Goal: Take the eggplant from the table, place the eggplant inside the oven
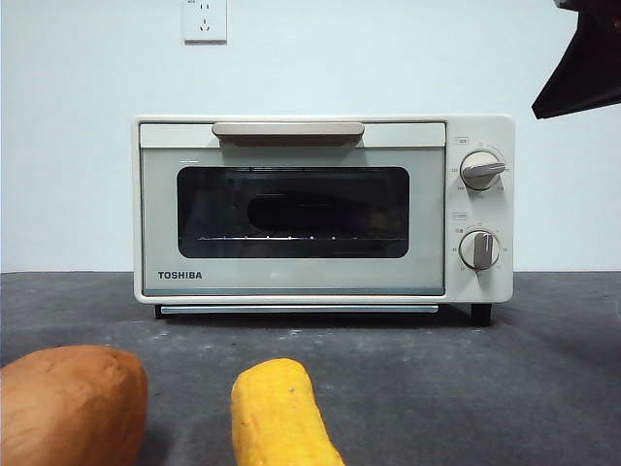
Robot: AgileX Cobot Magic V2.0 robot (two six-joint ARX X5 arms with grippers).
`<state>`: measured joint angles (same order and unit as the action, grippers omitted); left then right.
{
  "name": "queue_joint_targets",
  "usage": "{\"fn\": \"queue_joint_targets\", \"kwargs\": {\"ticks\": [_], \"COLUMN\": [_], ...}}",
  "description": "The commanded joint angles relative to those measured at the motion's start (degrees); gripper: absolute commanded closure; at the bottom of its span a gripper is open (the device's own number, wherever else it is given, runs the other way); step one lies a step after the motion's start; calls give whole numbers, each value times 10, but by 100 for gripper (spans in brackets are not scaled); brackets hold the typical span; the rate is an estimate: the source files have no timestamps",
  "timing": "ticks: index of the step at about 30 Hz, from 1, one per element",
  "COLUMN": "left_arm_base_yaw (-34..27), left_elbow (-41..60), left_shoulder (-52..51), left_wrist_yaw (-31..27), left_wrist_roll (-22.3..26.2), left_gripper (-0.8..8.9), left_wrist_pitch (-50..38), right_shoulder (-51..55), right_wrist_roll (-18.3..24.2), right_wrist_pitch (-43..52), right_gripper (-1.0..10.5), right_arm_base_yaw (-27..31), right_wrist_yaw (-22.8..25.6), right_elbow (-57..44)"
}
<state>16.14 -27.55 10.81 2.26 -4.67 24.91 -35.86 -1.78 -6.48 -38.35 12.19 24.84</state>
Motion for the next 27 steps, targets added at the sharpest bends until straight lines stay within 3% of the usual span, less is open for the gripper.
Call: {"fn": "queue_joint_targets", "kwargs": {"ticks": [1,9,19,27], "left_arm_base_yaw": [-40,-132,-136,-136], "left_elbow": [17,135,250,249], "left_shoulder": [-42,-106,-106,-106], "left_wrist_yaw": [-2,-3,-4,-4], "left_wrist_roll": [63,81,81,81], "left_gripper": [806,806,806,806], "left_wrist_pitch": [-9,-66,-69,-135], "right_shoulder": [-2,-2,-2,-3], "right_wrist_roll": [-4,-4,-3,-4], "right_wrist_pitch": [7,7,8,9], "right_gripper": [943,943,943,943], "right_arm_base_yaw": [-5,-5,-5,-5], "right_wrist_yaw": [3,3,3,3], "right_elbow": [3,3,3,3]}}
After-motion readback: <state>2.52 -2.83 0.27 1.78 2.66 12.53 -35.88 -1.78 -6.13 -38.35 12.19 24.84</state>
